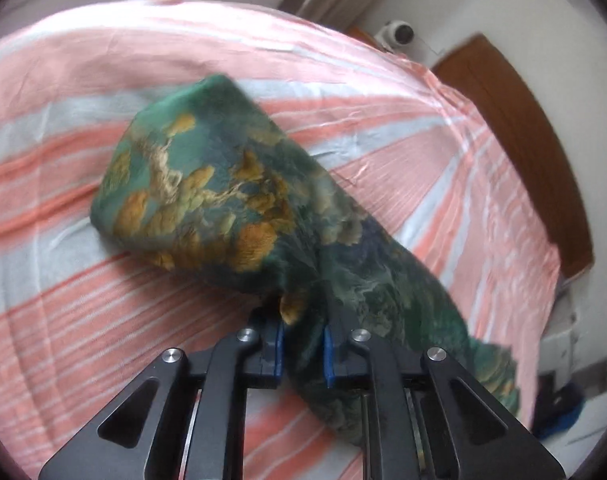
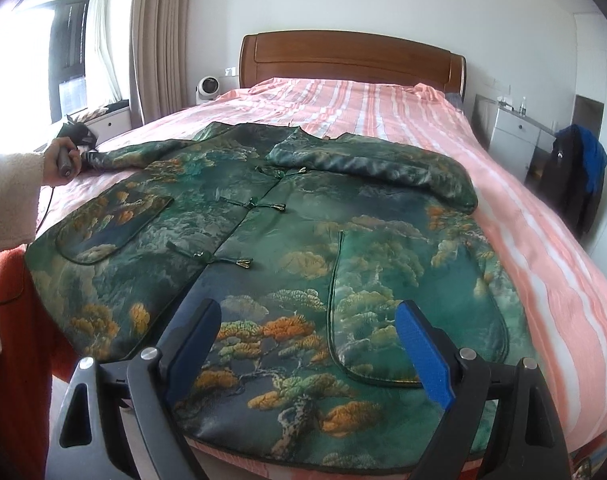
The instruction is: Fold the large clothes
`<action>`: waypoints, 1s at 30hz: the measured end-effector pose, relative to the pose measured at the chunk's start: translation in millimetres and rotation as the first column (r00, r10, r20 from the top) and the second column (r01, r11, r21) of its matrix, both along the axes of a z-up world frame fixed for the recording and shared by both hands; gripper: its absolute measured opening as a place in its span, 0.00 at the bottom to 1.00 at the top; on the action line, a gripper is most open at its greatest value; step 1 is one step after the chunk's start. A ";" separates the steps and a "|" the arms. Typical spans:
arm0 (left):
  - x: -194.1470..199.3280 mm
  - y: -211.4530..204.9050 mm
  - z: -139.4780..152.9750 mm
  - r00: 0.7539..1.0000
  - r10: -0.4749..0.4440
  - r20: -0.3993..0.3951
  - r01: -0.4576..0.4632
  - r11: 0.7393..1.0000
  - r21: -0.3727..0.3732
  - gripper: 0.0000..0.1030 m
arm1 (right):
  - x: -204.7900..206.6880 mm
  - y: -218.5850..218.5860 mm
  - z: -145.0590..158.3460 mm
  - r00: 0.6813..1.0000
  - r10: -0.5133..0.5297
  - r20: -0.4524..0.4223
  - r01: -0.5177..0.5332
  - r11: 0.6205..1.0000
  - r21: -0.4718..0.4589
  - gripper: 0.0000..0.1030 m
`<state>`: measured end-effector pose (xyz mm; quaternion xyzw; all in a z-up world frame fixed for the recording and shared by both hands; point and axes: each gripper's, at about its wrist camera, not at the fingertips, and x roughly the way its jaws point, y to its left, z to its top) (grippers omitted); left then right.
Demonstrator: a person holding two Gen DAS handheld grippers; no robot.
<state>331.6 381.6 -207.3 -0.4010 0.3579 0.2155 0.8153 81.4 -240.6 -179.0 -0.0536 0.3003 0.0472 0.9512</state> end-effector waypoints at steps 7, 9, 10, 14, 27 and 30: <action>15.5 -86.8 91.5 0.980 -0.196 -0.030 0.189 0.879 0.437 0.10 | 2.3 -1.6 -2.8 1.000 0.017 -0.011 -0.017 0.999 0.048 0.86; 22.7 -136.5 131.8 0.955 -0.298 -0.012 0.255 0.795 0.551 0.10 | 0.8 -2.9 -2.3 1.000 0.024 -0.005 -0.024 0.998 0.055 0.86; 26.9 -159.8 145.4 0.938 -0.346 -0.012 0.285 0.753 0.593 0.10 | 0.0 -3.6 -1.9 1.000 0.025 -0.004 -0.025 0.998 0.060 0.86; 36.1 -294.1 189.1 0.807 -0.588 -0.058 0.416 0.497 0.762 0.10 | -1.4 -11.6 -1.2 1.000 0.016 -0.003 -0.016 0.995 0.094 0.86; 17.2 -554.4 4.5 0.378 -0.670 -0.638 0.753 -0.178 0.633 0.80 | -5.0 -48.8 2.3 0.998 -0.063 -0.013 0.064 0.973 0.220 0.86; -15.1 -539.6 13.5 0.338 -0.688 -0.642 0.751 -0.214 0.624 0.86 | -8.5 -56.6 2.6 0.997 -0.079 -0.006 0.078 0.967 0.241 0.86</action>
